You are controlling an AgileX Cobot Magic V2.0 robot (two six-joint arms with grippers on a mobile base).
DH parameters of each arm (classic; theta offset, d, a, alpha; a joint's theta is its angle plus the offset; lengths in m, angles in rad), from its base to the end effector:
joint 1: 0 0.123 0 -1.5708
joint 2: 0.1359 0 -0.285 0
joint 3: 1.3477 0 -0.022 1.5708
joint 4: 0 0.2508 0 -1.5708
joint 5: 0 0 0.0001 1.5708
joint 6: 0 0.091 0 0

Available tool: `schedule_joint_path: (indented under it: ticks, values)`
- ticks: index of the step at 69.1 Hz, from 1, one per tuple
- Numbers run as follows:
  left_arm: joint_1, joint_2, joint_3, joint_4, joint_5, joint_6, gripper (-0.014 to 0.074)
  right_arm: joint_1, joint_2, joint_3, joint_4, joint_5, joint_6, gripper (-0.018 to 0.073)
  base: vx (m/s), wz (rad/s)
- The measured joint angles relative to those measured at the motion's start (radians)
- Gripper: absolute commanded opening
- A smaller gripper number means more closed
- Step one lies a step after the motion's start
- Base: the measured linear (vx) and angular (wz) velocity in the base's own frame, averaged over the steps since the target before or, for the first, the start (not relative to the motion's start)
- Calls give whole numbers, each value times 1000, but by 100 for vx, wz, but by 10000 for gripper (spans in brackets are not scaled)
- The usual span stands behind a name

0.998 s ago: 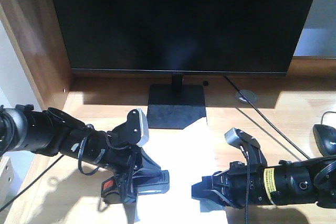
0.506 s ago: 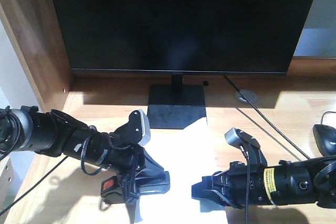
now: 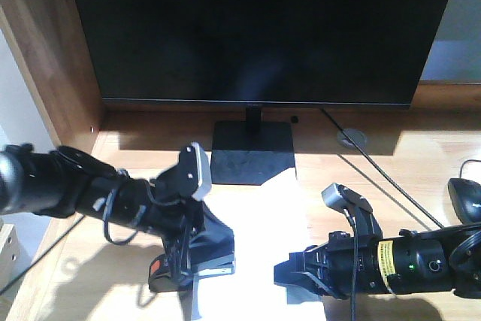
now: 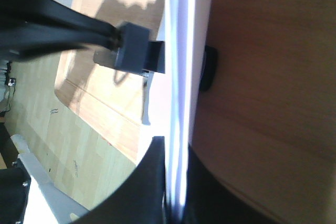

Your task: Grab stapler and paper to desk for stapling

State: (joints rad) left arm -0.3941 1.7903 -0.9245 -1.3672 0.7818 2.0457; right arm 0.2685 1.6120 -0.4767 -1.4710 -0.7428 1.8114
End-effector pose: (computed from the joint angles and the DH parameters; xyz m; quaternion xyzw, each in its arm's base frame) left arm 0.2805 -0.1847 0.1752 0.5748 0.6852 -0.3003 0.3315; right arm 0.2087 0.1209 0.1421 -0.0612 0.8936 0.4155 0.1584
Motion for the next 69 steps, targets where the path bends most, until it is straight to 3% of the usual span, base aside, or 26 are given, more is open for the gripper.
schedule_joint_path:
  ticks: [28, 40, 48, 61, 69]
  values:
    - [0, -182, 0, 1, -51, -27, -6, 0, 0, 0, 0, -11, 0, 2, 0, 0]
    - [0, -186, 1, 5, -71, -27, -6, 0, 0, 0, 0, -12, 0, 66, 0, 0]
    - [0, -186, 1, 5, -73, -27, -6, 0, 0, 0, 0, 5, 0, 190, 0, 0]
    - [0, -186, 1, 5, -75, -28, -6, 0, 0, 0, 2, 82, -14, 492, 0, 0]
    - [0, -186, 1, 5, -82, -28, -6, 0, 0, 0, 31, 155, -49, 627, 0, 0]
